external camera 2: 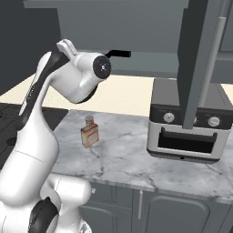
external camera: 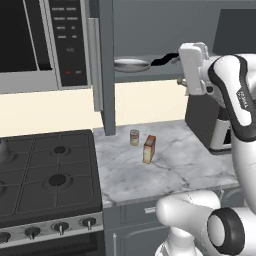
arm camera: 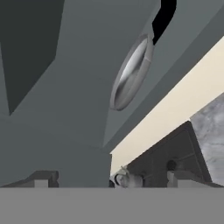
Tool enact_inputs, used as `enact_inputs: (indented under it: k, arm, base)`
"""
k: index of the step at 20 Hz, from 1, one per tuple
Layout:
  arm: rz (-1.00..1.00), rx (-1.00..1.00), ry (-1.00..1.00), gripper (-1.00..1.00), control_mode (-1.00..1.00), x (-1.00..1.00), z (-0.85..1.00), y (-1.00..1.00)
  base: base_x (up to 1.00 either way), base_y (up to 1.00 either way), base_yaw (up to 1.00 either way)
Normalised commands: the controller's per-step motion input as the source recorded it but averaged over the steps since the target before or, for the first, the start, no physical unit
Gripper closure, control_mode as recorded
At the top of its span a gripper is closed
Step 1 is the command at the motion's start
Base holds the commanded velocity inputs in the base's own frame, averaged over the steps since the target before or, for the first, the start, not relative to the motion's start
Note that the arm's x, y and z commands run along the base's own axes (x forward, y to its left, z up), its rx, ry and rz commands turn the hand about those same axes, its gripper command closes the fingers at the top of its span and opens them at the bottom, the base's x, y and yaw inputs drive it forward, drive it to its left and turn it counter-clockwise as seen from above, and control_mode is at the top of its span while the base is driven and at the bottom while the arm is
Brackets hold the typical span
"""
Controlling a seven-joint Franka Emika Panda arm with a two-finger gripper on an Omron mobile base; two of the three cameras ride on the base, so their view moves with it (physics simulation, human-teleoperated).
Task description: Pick the pan from the cabinet and place it on the stove. Then turn on the stove burner for the pan.
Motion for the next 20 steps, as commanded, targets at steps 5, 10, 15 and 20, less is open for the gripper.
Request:
enact_inputs:
  k: [5, 10, 15, 20]
  arm:
    - [-0.06, 0.00, 0.01, -1.00, -1.00, 0.53, 0.06, -0.36]
    - [-0.09, 0.00, 0.01, -1.00, -1.00, 0.45, 0.01, -0.30]
    - [-0.11, 0.00, 0.01, -1.00, -1.00, 0.46, 0.00, -0.24]
    - [-0.12, 0.00, 0.02, -1.00, -1.00, 0.43, 0.00, -0.20]
  base:
    - [0.00, 0.00, 0.00]
    - [0.00, 0.00, 0.00]
    - [0.00, 0.00, 0.00]
    - [0.00, 0.00, 0.00]
